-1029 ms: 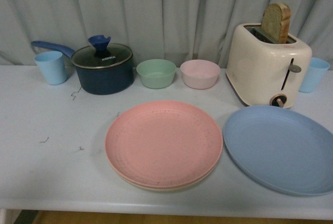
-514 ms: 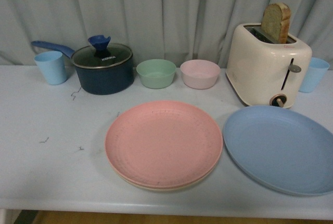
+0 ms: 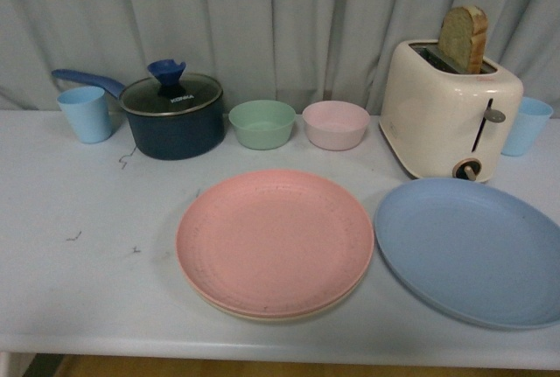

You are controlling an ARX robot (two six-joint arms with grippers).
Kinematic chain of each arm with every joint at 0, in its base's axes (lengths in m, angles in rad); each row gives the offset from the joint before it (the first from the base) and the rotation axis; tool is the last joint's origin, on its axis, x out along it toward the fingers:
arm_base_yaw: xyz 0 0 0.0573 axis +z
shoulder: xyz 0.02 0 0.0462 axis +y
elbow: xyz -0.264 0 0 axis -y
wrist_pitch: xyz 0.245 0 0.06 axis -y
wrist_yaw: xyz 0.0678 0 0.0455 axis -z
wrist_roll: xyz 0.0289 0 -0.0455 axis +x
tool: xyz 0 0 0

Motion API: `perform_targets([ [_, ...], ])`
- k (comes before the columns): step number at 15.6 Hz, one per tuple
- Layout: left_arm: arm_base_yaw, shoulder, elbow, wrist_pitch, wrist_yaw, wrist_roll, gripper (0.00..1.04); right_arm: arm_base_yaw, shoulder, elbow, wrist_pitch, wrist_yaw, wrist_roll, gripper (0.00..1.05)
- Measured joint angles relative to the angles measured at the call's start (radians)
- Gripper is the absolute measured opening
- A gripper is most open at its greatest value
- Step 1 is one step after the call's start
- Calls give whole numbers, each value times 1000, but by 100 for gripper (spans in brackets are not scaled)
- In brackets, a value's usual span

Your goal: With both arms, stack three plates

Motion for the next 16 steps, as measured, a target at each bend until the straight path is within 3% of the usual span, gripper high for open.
perform_targets([
  [1,0,0,0,6,2,0,8,0,0,0,-1,0,0,98],
  [4,0,0,0,5,2,0,48,0,0,0,-1,0,0,98],
  [5,0,0,0,5,2,0,59,13,42,45,-144,58,13,98],
  [6,0,0,0,6,3,0,72,-42,279,146,-262,88,17,98],
  [8,0,0,0,5,3,0,97,-214,658,275,-84,-32,-35,98],
  [11,0,0,0,5,3,3,98,-296,1188,489,45,-139,-127,98],
  [16,0,0,0,6,2,3,98,-264,1708,786,82,-151,-188,98],
])
